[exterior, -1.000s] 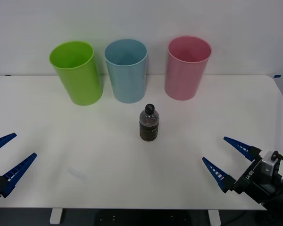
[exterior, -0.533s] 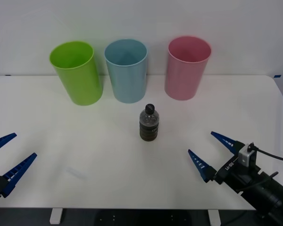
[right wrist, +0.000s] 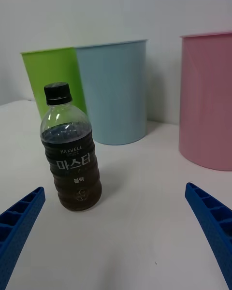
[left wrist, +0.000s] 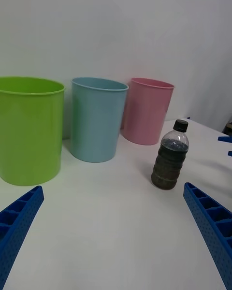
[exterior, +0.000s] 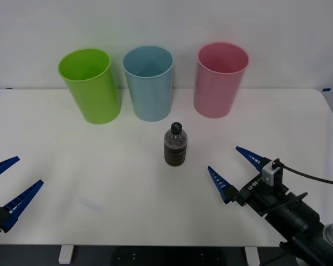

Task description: Grasp the object on the table and drop it into the matching bin: aluminum can to the light blue bin, PET bottle to the pink bin.

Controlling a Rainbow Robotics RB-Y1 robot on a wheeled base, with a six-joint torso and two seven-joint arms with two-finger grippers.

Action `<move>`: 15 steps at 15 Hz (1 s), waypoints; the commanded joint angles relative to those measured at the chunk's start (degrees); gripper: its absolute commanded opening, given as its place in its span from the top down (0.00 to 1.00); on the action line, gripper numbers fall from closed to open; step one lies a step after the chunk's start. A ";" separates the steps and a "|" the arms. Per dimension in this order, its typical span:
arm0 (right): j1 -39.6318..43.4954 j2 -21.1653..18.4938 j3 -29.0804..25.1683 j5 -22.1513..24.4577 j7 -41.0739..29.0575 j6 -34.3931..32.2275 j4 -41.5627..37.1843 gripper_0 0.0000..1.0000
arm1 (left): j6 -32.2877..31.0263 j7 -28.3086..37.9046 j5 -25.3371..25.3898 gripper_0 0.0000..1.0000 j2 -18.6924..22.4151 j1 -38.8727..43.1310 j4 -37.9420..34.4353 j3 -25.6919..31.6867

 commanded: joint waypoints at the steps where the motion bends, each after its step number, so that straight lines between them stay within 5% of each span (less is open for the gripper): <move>1: -0.91 0.04 1.34 0.08 0.42 0.61 0.00 0.00 | 0.00 0.00 0.00 0.00 0.00 0.00 0.00 0.00; 5: -2.14 0.04 2.84 0.17 1.21 1.23 0.09 0.00 | 0.00 0.00 0.00 0.00 0.00 0.00 0.00 0.00; 15: -13.57 1.97 4.77 0.00 4.55 -1.76 15.03 0.00 | 0.00 0.00 0.00 0.00 0.00 0.00 0.00 0.00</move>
